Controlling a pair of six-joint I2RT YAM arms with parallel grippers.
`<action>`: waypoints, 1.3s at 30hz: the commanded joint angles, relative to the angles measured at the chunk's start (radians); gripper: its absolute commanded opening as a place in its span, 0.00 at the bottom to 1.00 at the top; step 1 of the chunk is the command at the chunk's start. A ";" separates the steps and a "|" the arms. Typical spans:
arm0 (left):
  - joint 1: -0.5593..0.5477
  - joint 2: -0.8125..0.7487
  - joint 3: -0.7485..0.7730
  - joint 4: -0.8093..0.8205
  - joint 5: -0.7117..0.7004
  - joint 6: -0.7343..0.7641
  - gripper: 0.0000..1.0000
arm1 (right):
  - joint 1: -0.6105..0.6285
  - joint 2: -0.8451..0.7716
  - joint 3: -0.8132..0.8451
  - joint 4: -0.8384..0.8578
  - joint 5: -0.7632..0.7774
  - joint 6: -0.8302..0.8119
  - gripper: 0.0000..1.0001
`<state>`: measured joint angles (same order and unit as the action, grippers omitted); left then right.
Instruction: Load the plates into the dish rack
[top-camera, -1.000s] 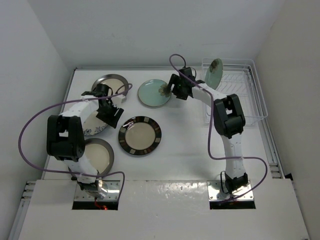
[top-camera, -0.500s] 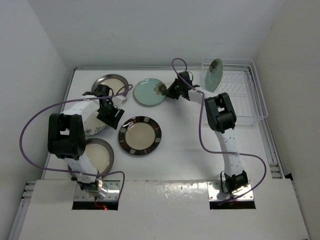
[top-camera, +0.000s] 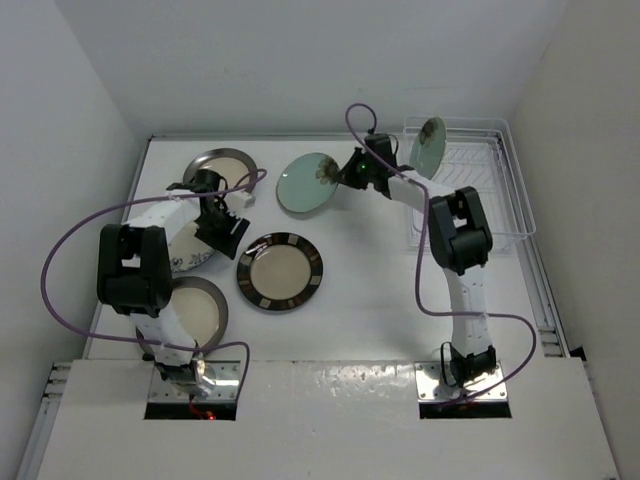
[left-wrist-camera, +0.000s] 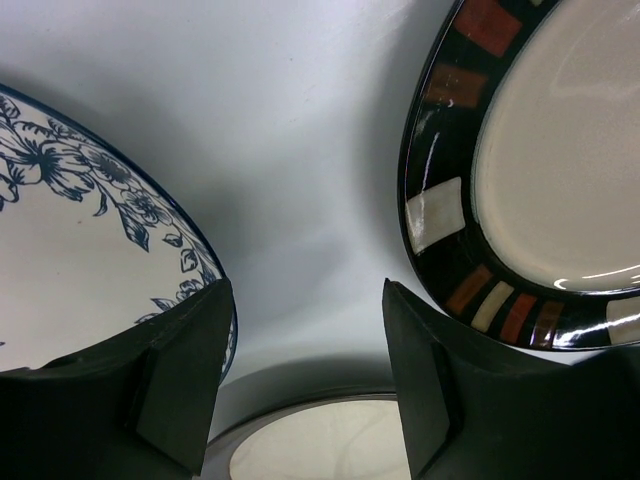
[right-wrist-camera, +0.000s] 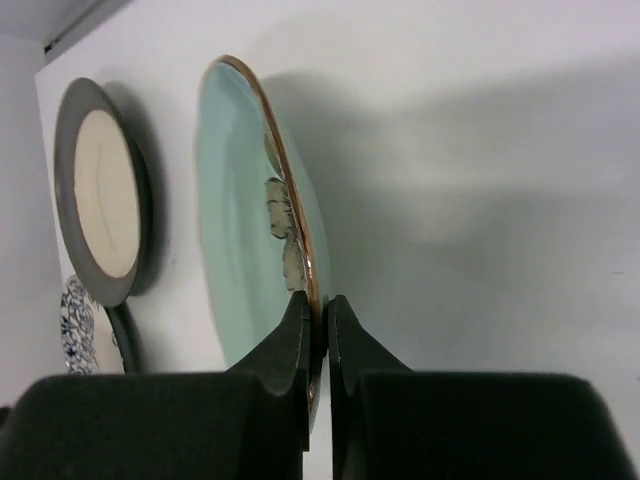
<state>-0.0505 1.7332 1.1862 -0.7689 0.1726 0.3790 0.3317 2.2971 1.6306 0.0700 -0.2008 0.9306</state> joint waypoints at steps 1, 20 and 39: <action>0.009 0.003 0.039 0.005 0.027 -0.014 0.67 | -0.042 -0.255 0.041 0.117 -0.009 -0.131 0.00; -0.011 0.012 0.039 0.005 0.036 -0.014 0.67 | -0.442 -0.729 0.164 -0.067 0.313 -0.855 0.00; -0.041 0.012 0.049 -0.013 0.018 -0.014 0.67 | -0.479 -0.593 -0.025 0.001 0.417 -1.043 0.00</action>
<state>-0.0864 1.7542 1.2034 -0.7761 0.1913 0.3790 -0.1589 1.7290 1.5738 -0.1368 0.2054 -0.1062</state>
